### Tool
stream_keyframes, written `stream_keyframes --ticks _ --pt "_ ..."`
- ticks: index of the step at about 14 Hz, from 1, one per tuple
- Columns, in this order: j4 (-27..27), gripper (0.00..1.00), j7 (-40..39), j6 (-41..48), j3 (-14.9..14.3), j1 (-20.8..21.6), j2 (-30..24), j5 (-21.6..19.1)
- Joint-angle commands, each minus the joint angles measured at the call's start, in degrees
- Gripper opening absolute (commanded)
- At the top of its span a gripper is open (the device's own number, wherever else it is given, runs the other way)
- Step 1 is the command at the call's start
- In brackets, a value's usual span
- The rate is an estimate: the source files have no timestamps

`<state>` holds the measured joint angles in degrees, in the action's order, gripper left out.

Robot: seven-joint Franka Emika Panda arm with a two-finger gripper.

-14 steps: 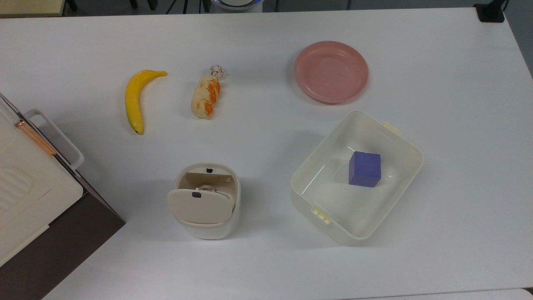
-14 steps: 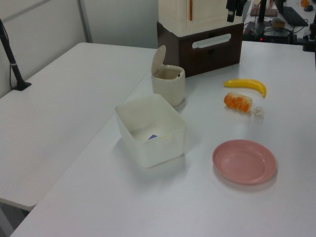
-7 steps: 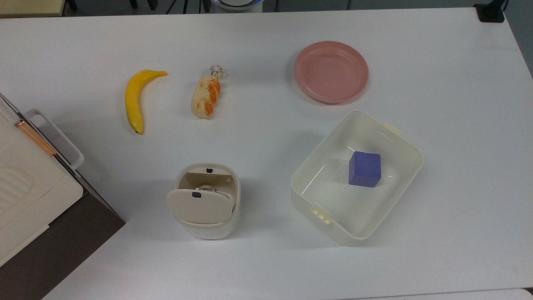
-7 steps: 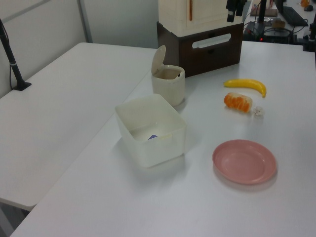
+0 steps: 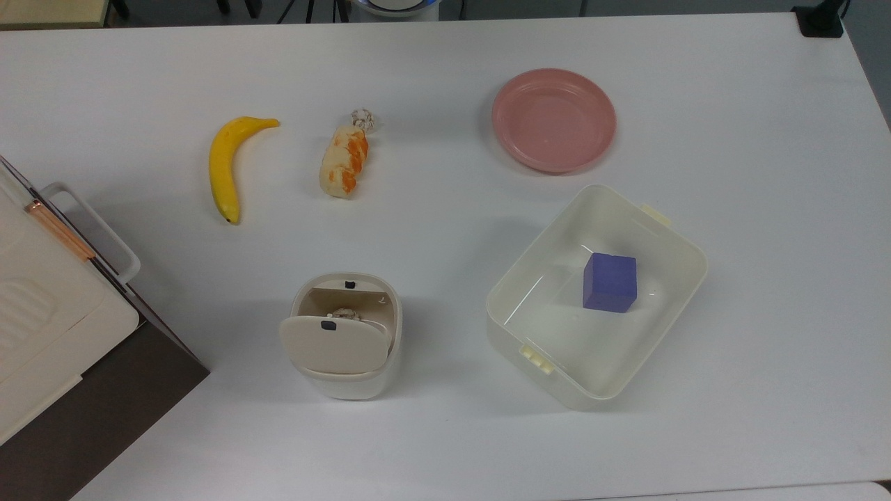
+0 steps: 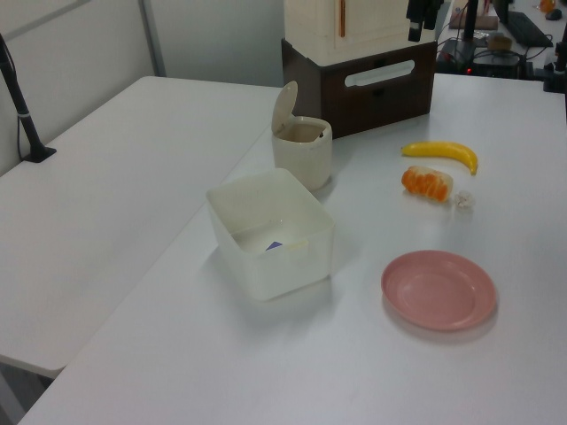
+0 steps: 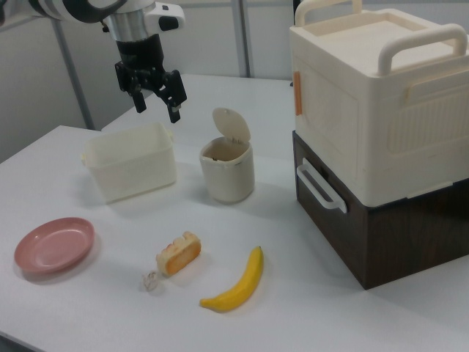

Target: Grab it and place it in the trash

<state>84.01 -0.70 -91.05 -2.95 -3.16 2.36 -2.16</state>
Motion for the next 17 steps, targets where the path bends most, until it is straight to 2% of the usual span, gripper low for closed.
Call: stream_keyframes --ticks 1,9,14,17 --pt "1.8 1.0 0.7 -1.0 -0.2 1.3 -1.2 1.7" --pt "1.9 1.0 -0.5 1.8 -0.2 1.3 -1.2 1.8" --pt "2.8 1.0 -5.0 5.0 -0.3 1.0 -1.5 2.2" --pt "4.3 1.0 -8.3 5.0 -0.3 1.3 -1.7 5.0"
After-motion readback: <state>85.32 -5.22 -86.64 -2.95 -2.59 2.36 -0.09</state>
